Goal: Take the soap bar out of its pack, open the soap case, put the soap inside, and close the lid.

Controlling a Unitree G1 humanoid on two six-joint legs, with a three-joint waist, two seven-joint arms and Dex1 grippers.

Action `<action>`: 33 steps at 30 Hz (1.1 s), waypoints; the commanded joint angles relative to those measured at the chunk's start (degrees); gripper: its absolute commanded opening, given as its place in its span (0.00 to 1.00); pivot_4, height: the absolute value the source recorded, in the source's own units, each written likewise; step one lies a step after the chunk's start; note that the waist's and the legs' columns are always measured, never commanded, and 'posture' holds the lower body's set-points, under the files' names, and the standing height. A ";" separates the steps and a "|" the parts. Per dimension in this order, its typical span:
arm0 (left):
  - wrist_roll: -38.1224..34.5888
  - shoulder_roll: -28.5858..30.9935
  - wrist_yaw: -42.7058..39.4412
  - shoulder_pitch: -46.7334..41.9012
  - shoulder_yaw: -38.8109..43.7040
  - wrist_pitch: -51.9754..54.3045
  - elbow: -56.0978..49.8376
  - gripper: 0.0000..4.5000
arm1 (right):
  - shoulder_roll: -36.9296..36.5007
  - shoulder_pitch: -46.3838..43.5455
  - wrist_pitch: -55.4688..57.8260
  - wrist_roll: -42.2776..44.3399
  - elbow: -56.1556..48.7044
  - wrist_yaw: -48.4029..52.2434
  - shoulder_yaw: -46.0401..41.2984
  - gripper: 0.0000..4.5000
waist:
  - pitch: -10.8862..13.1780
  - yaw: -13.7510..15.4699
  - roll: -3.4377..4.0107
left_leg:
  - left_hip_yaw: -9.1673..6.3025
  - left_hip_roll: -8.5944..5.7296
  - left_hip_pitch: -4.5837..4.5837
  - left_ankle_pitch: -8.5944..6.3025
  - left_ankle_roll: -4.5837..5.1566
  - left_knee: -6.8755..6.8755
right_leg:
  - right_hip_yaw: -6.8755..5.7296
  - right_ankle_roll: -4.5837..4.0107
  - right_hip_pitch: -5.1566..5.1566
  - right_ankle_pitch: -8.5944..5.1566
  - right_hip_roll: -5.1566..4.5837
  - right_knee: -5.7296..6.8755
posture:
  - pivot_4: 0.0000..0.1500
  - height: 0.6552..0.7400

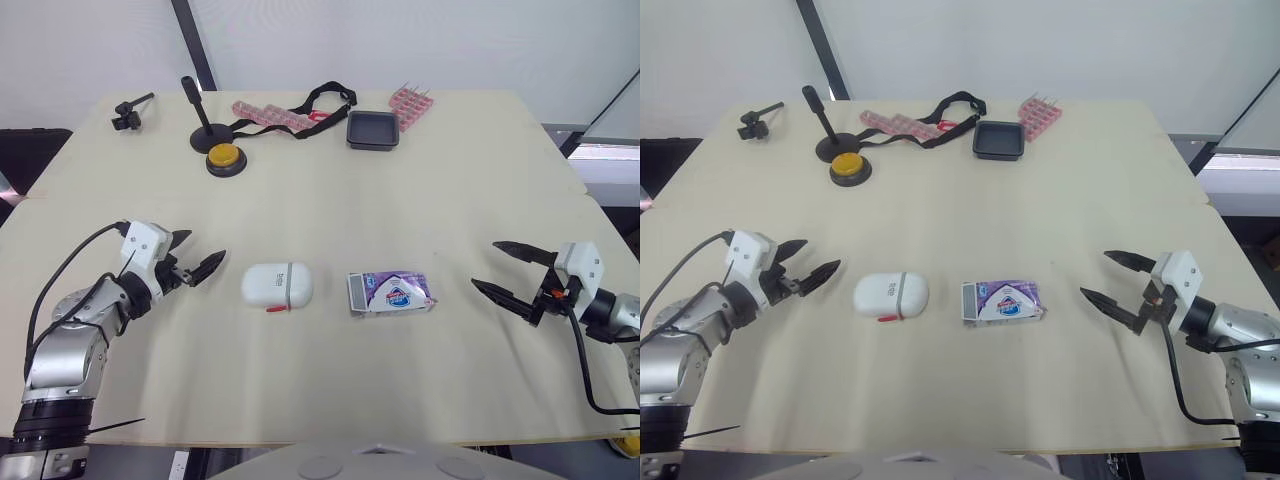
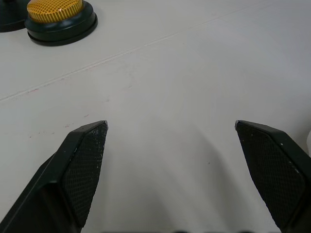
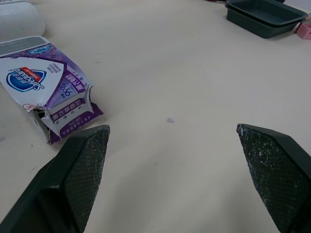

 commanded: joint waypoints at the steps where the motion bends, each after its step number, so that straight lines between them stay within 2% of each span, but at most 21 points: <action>1: -0.66 1.27 -1.09 -0.71 1.12 0.11 -0.76 1.00 | -1.36 -0.89 -1.25 0.31 0.88 0.63 -1.46 1.00 | 0.00 0.00 0.00 | 0.00 0.00 0.00 0.00 0.00 0.00 | 0.00 0.00 0.00 0.00 0.00 0.00 | 1.00 0.87; 5: -2.91 1.69 -4.80 -1.61 1.13 0.82 0.30 1.00 | -1.39 -1.29 -1.46 0.29 2.05 0.95 -1.68 1.00 | 0.00 0.04 0.00 | 0.00 0.00 0.00 0.00 0.02 0.05 | 0.00 0.00 0.00 0.00 -0.01 0.02 | 1.00 0.87; 15: -1.75 1.69 -7.64 -3.98 0.44 -0.62 3.89 1.00 | -1.63 -0.53 -2.30 0.19 2.72 1.39 -1.80 1.00 | 0.00 0.05 0.00 | 0.00 0.00 -0.02 -0.02 0.08 0.12 | 0.01 -0.01 -0.03 0.00 -0.02 0.07 | 1.00 0.87; 20: -2.59 1.74 -9.96 -7.49 0.15 -2.13 5.79 1.00 | -5.92 -3.66 -2.38 -0.36 4.38 5.84 -0.75 1.00 | 0.00 0.04 0.00 | 0.01 -0.01 -0.04 -0.04 0.13 0.22 | 0.01 -0.01 -0.03 0.00 -0.04 0.13 | 1.00 0.87; 26: -8.72 4.23 -19.03 -10.07 -0.28 1.36 1.76 1.00 | -13.28 -10.79 3.51 0.44 0.40 13.71 4.98 1.00 | 0.00 -0.14 0.00 | 0.02 0.01 -0.02 -0.04 0.18 0.27 | 0.02 -0.03 -0.07 0.00 -0.03 0.27 | 1.00 0.87; 30: -10.70 6.46 -25.10 -8.14 -1.98 1.77 -2.53 1.00 | -15.29 -15.00 9.89 0.38 -4.74 15.27 9.93 1.00 | 0.00 0.12 0.00 | 0.06 0.02 -0.05 -0.04 0.20 0.29 | -0.02 -0.03 -0.20 0.00 0.00 0.38 | 1.00 0.87; 33: -12.21 6.49 -26.70 -4.67 -1.32 1.28 -6.20 1.00 | -15.88 -15.89 12.98 -0.90 -8.49 15.80 13.79 1.00 | 0.00 0.49 0.00 | 0.07 0.02 -0.05 -0.05 0.22 0.30 | -0.02 -0.04 -0.24 0.00 -0.01 0.42 | 1.00 0.87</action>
